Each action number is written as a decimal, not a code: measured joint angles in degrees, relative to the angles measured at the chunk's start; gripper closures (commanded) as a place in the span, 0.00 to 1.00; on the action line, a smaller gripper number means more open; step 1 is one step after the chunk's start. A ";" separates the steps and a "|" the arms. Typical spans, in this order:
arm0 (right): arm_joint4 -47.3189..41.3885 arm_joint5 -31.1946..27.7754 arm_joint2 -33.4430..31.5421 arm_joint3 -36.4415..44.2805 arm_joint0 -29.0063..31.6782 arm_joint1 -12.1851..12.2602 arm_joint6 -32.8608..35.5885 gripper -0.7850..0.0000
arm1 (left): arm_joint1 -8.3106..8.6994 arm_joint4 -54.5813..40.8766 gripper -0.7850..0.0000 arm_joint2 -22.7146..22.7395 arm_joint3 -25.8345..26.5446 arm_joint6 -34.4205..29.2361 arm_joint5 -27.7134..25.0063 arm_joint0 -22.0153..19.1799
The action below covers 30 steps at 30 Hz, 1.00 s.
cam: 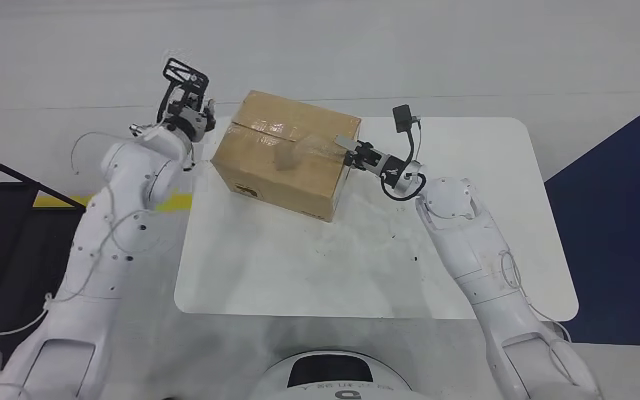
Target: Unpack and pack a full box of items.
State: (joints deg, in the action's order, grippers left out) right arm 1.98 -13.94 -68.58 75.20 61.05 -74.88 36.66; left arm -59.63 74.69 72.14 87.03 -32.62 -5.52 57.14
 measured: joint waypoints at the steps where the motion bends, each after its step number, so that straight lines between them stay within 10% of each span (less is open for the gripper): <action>1: 0.00 0.00 0.00 0.00 0.00 0.00 0.00 0.00 | 0.14 -0.52 0.64 1.22 -0.96 0.29 0.12 0.37; 4: 0.00 0.00 0.00 0.00 0.00 0.00 0.00 0.00 | 0.50 -4.56 0.00 5.55 -4.78 1.30 0.23 1.56; 11: 0.00 0.00 0.00 0.00 0.00 0.00 0.00 0.00 | 0.70 -14.77 0.00 11.63 -10.65 2.51 -0.15 4.50; 21: 0.00 0.00 0.00 0.00 0.00 0.00 0.00 0.00 | -0.84 -21.24 0.00 5.42 -16.49 1.77 -6.58 2.05; 30: 0.00 0.00 0.01 0.00 0.00 -0.01 0.00 0.00 | -0.30 -23.93 0.00 3.61 -14.63 -1.46 -26.06 1.88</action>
State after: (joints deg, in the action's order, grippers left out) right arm 1.98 -13.94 -68.57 75.21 61.05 -74.89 36.66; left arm -59.93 50.75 75.75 72.40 -34.07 -31.57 59.02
